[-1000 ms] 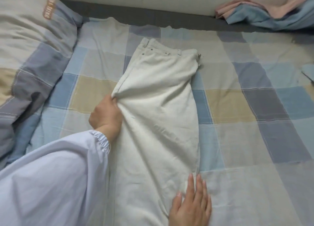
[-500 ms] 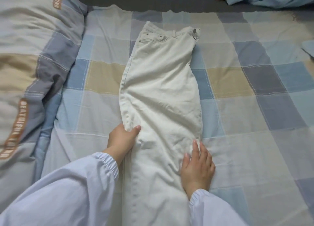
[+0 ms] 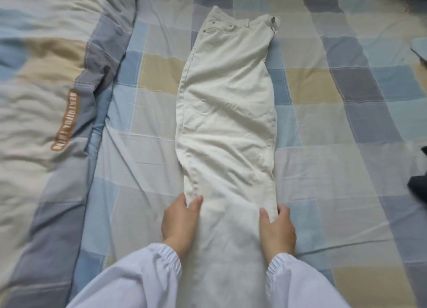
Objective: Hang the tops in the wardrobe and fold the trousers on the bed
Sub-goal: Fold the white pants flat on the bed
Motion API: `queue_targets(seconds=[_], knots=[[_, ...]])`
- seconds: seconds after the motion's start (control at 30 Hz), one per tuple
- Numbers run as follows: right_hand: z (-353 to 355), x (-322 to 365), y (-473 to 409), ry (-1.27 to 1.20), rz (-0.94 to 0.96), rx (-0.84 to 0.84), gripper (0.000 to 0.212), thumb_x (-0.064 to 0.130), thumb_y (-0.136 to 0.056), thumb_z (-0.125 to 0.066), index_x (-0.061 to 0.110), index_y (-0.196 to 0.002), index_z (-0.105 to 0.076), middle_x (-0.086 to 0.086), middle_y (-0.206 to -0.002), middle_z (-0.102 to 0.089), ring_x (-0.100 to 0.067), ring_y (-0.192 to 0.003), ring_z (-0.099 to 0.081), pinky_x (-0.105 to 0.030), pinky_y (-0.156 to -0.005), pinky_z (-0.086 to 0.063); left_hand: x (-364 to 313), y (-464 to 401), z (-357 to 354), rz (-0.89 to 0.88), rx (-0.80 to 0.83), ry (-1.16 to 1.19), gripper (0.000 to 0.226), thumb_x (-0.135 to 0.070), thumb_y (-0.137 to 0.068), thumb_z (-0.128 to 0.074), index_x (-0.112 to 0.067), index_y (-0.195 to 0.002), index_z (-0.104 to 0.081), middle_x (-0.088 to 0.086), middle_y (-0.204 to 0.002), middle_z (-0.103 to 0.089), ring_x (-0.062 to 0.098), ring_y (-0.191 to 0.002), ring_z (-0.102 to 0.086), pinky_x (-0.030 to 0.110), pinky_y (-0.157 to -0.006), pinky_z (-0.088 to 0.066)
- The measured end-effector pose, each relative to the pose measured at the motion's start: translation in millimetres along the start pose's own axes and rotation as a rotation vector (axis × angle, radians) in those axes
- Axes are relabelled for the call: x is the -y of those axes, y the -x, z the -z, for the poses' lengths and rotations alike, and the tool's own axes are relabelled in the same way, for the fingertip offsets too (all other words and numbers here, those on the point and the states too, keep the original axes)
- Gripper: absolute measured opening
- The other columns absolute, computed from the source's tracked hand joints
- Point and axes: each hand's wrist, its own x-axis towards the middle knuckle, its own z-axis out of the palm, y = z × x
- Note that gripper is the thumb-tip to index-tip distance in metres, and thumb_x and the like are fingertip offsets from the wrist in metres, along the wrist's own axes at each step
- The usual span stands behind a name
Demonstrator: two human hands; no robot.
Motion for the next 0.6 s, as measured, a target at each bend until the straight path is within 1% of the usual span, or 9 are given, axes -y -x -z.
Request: queue_targets(seconds=[0.03,0.1,0.17,0.23,0.3,0.4,0.47,0.53,0.6], knots=[[3.3,-15.3,15.1,0.03,-0.05,0.056,0.037,0.04,-0.088,-0.055,0.013,-0.112,-0.052,-0.011,-0.105,-0.063,-0.033,-0.1,-0.057,-0.035,-0.08,-0.041,8.1,9.0,-0.1,0.014,0.019,-0.005,0.034,-0.04,-0.094,-0.047,-0.008,-0.099,-0.059,0.016,-0.105,-0.065,0.034,-0.103,-0.057,0.035,-0.081,-0.042],[11.4,-37.6,33.6,0.083,-0.05,0.126,0.038,0.045,-0.089,-0.053,0.009,-0.099,-0.057,-0.013,-0.095,-0.064,-0.034,-0.094,-0.058,-0.034,-0.075,-0.041,19.1,13.8,5.1,0.06,-0.021,0.039,0.036,-0.033,-0.098,-0.041,-0.002,-0.104,-0.06,0.022,-0.109,-0.063,0.036,-0.106,-0.055,0.035,-0.084,-0.04],[19.0,-50.6,41.2,0.044,-0.02,0.12,0.036,0.04,-0.09,-0.054,0.005,-0.087,-0.061,-0.013,-0.084,-0.064,-0.033,-0.087,-0.058,-0.034,-0.072,-0.04,29.7,13.2,13.9,0.111,-0.094,0.086,0.037,-0.031,-0.099,-0.039,-0.001,-0.104,-0.061,0.024,-0.109,-0.062,0.038,-0.106,-0.055,0.037,-0.087,-0.04],[24.5,-60.3,45.3,-0.02,-0.019,0.142,0.029,0.035,-0.089,-0.057,0.008,-0.08,-0.06,-0.007,-0.076,-0.061,-0.029,-0.082,-0.057,-0.032,-0.069,-0.039,36.1,20.3,16.1,0.159,-0.095,0.114,0.041,-0.036,-0.099,-0.04,-0.002,-0.104,-0.062,0.023,-0.113,-0.062,0.037,-0.109,-0.054,0.036,-0.089,-0.039],[29.7,-72.9,54.7,-0.052,-0.062,0.226,0.029,0.037,-0.087,-0.061,0.009,-0.08,-0.059,-0.003,-0.076,-0.059,-0.025,-0.082,-0.056,-0.029,-0.068,-0.037,42.5,38.3,11.5,0.173,-0.016,0.17,0.045,-0.044,-0.096,-0.042,-0.006,-0.111,-0.061,0.017,-0.116,-0.061,0.034,-0.114,-0.053,0.034,-0.091,-0.038],[42.5,-106.2,91.9,-0.077,-0.128,0.355,0.029,0.037,-0.084,-0.064,0.009,-0.078,-0.065,-0.002,-0.076,-0.063,-0.02,-0.077,-0.058,-0.031,-0.067,-0.042,68.9,89.6,6.9,0.164,0.069,0.306,0.036,-0.044,-0.088,-0.057,-0.012,-0.104,-0.056,0.005,-0.102,-0.061,0.024,-0.104,-0.057,0.028,-0.081,-0.037],[48.2,-135.7,120.2,0.005,-0.147,0.399,0.021,0.033,-0.085,-0.063,0.014,-0.077,-0.067,-0.005,-0.082,-0.068,-0.023,-0.086,-0.063,-0.03,-0.073,-0.045,96.3,123.0,4.9,0.152,0.124,0.26,0.03,-0.034,-0.085,-0.065,-0.014,-0.104,-0.054,0.002,-0.1,-0.062,0.021,-0.1,-0.058,0.025,-0.076,-0.036],[49.8,-162.4,142.9,0.061,-0.162,0.419,0.018,0.029,-0.089,-0.057,0.015,-0.081,-0.065,-0.009,-0.089,-0.068,-0.027,-0.096,-0.063,-0.03,-0.08,-0.045,121.8,150.9,-0.5,0.166,0.222,0.157,0.025,-0.028,-0.088,-0.062,-0.013,-0.105,-0.052,0.004,-0.101,-0.063,0.025,-0.101,-0.059,0.027,-0.075,-0.037],[49.6,-177.6,159.6,0.021,-0.177,0.419,0.022,0.029,-0.093,-0.052,0.012,-0.089,-0.066,-0.012,-0.093,-0.067,-0.03,-0.1,-0.062,-0.032,-0.084,-0.045,136.5,172.0,-3.4,0.179,0.183,0.096,0.023,-0.028,-0.091,-0.057,-0.011,-0.106,-0.053,0.011,-0.104,-0.064,0.031,-0.102,-0.058,0.032,-0.079,-0.041]])
